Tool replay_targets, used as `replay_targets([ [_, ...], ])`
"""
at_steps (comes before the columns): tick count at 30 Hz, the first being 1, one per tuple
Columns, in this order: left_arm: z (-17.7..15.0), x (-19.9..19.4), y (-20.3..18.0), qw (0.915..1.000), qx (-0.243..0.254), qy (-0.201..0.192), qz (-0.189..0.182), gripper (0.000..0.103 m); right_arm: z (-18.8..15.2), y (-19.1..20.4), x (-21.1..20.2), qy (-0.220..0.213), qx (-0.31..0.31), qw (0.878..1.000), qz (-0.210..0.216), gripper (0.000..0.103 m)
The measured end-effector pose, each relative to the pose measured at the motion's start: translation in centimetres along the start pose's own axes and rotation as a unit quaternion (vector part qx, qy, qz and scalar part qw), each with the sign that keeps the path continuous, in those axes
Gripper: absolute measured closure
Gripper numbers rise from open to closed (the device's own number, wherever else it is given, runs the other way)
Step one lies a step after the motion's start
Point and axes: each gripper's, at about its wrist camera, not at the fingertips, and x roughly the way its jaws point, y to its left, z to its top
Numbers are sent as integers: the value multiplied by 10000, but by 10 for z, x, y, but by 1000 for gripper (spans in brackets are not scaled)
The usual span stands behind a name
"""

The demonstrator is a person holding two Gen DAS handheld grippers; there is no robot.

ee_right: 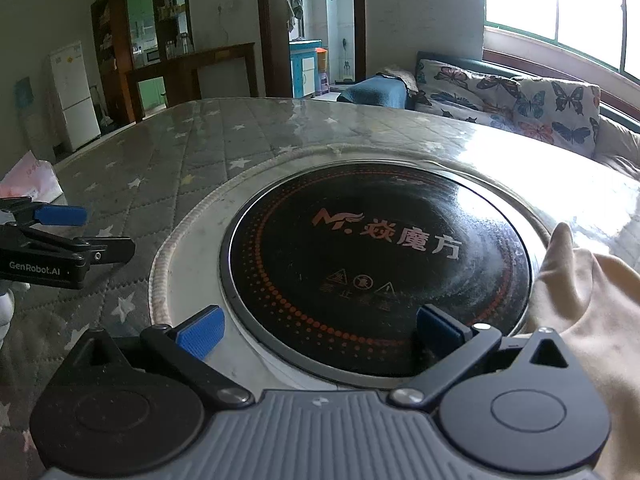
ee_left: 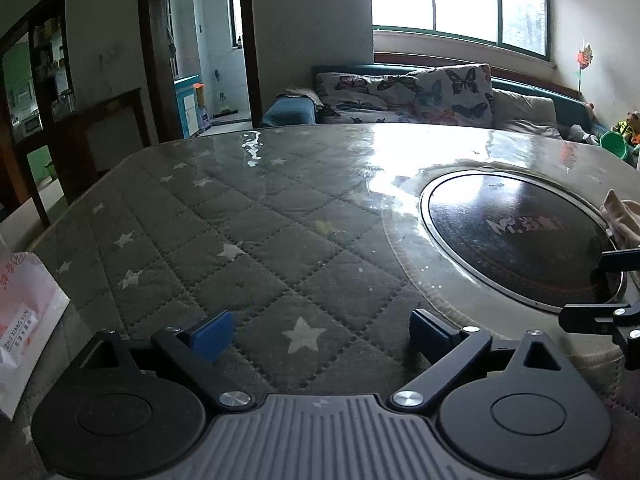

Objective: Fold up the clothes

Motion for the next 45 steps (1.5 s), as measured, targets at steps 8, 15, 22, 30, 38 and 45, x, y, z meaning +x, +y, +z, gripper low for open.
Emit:
replay_targets([
  [8, -1, 2, 7, 9997, -202, 104, -15, 0, 0, -2, 0, 3, -27, 10000, -11, 0],
  [15, 0, 3, 6, 9997, -211, 117, 3, 0, 1, -2, 0, 6, -42, 10000, -19, 0],
  [22, 0, 2, 2, 9994, -302, 132, 141, 0, 1, -2, 1, 6, -50, 10000, -28, 0],
  [30, 0, 3, 2, 9993, -316, 133, 134, 0, 1, -2, 1, 7, -58, 10000, -27, 0],
  [38, 1, 4, 1, 9993, -301, 141, 144, 0, 0, -3, 1, 5, -56, 10000, -22, 0],
  [45, 1, 5, 1, 9993, -317, 137, 132, 0, 0, -4, 1, 1, -51, 10000, -14, 0],
])
